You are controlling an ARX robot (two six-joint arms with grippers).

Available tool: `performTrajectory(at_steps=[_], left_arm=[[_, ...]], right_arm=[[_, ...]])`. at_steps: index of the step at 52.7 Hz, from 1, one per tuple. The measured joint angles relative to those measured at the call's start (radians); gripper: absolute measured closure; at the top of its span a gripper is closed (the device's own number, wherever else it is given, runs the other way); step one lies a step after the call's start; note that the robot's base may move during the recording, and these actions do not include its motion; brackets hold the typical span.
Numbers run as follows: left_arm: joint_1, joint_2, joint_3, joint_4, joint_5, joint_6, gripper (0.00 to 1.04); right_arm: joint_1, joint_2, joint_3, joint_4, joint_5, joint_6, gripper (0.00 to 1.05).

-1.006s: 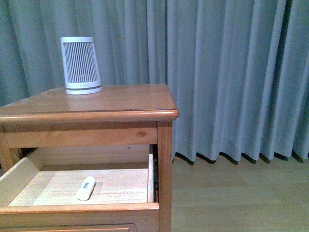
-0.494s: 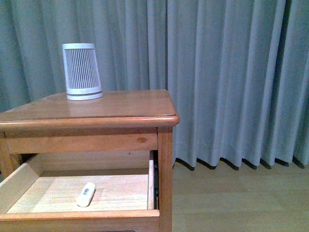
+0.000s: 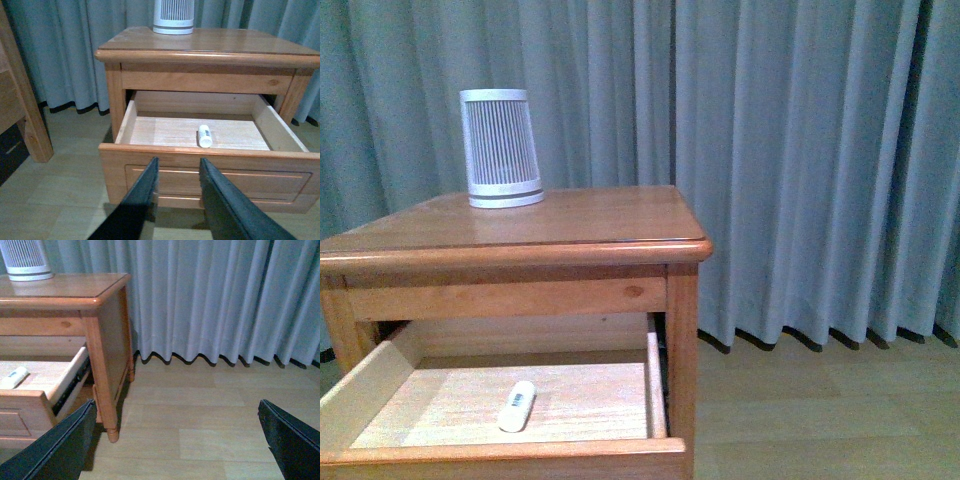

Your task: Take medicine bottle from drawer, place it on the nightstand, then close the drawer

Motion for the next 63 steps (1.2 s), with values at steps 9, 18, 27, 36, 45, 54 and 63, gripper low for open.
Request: performTrajectory(at_steps=[9,18,27,36,45,54,63], left_arm=[[0.0,0.0,0.0,0.0,0.0,0.0,0.24],[0.0,-0.002,0.0,0.0,0.0,0.003,0.07],[0.0,-0.002,0.0,0.0,-0.004,0.003,0.07],[0.0,-0.003,0.0,0.001,-0.004,0.003,0.07],[0.0,-0.003,0.0,0.001,-0.003,0.003,0.07],[0.0,-0.003,0.0,0.001,-0.003,0.003,0.07],[0.0,-0.003,0.0,0.001,-0.003,0.003,0.07]], right_arm=[[0.0,0.0,0.0,0.0,-0.001,0.0,0.07],[0.0,0.0,0.0,0.0,-0.001,0.0,0.07],[-0.001,0.001,0.0,0.0,-0.007,0.0,0.07],[-0.001,0.001,0.0,0.0,-0.01,0.0,0.07],[0.053,0.067,0.002,0.085,0.192,0.016,0.07],[0.061,0.517,0.133,0.366,0.314,0.043,0.07],[0.059,0.943,0.381,0.348,0.266,0.096,0.07]])
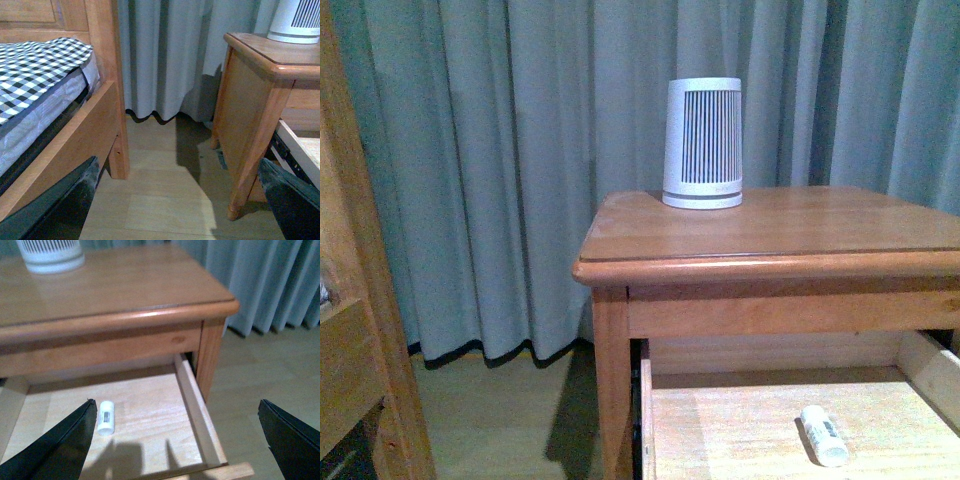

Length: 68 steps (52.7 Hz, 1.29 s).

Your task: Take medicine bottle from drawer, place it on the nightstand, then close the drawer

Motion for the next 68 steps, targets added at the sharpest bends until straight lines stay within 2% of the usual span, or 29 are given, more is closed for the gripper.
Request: performTrajectory(at_steps=[13,27,68], left_arm=[[0.0,0.0,0.0,0.0,0.0,0.0,0.07],[0.0,0.0,0.0,0.0,0.0,0.0,0.07],[0.0,0.0,0.0,0.0,0.0,0.0,0.07]], right_arm=[[0.042,0.475,0.262,-0.04,-0.039,0.068,0.07],[0.08,0.774,0.419,-0.044,-0.039,0.098,0.07],[0.109,1.178,0.671,-0.014,-0.044,0.107,0.07]])
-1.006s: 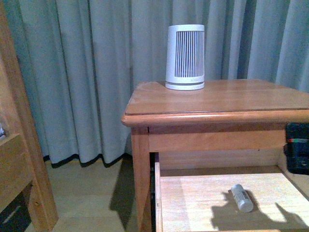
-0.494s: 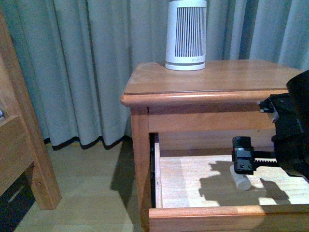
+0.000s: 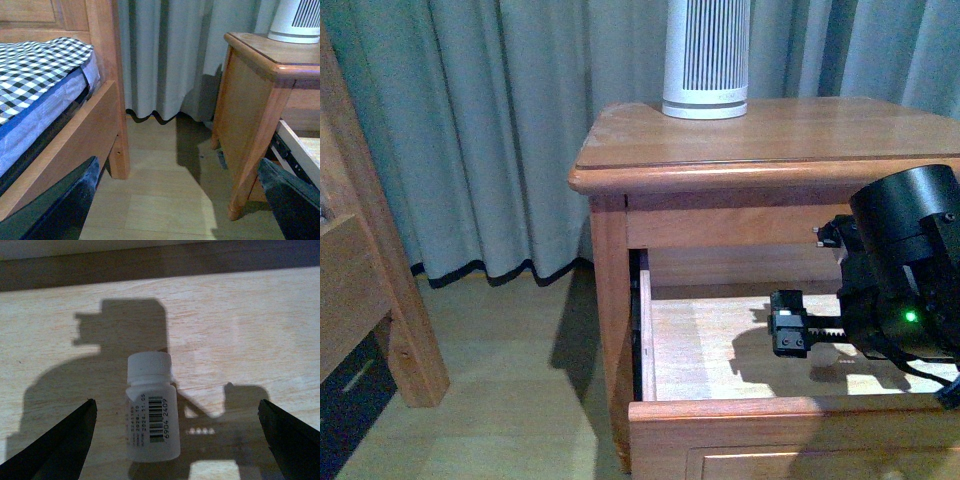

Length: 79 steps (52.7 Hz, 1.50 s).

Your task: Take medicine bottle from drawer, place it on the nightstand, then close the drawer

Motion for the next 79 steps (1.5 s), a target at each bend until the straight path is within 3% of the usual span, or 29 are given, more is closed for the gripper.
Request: performTrajectory(at_steps=[15,36,41,55,68,79], left_arm=[[0.0,0.0,0.0,0.0,0.0,0.0,0.07],[0.0,0.0,0.0,0.0,0.0,0.0,0.07],[0.0,0.0,0.0,0.0,0.0,0.0,0.07],[0.0,0.0,0.0,0.0,0.0,0.0,0.07],[0.0,0.0,0.0,0.0,0.0,0.0,0.07],[0.0,0.0,0.0,0.0,0.0,0.0,0.07]], right_arm=[[0.012,0.069,0.066,-0.025,-0.002,0.008,0.07],[0.035,0.094,0.093,-0.042,0.001,0.016,0.65],[0.036,0.09,0.09,-0.041,0.011,0.016,0.74],[0.067,-0.065,-0.006,-0.026,0.061,0.01,0.75],[0.163,-0.389,-0.138,-0.172,0.085,0.079,0.75],[0.151,-0.538,-0.083,-0.186,0.106,0.037,0.75]])
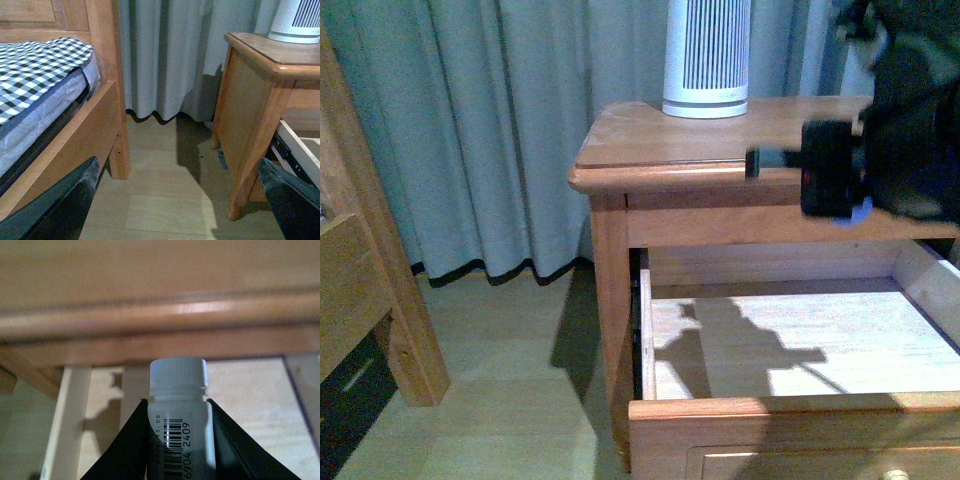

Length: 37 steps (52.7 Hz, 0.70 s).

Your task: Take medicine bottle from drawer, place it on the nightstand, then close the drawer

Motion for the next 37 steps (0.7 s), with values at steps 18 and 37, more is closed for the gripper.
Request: performTrajectory(at_steps=[18,37], left_arm=[[0.0,0.0,0.0,0.0,0.0,0.0,0.07],[0.0,0.0,0.0,0.0,0.0,0.0,0.07]], right_arm=[[-0.198,0.232,0.494,-0.148,0.016,-0.08,0.75],[-0.236,0.482,0.74,-0.259,0.048,-0.082,0.75]])
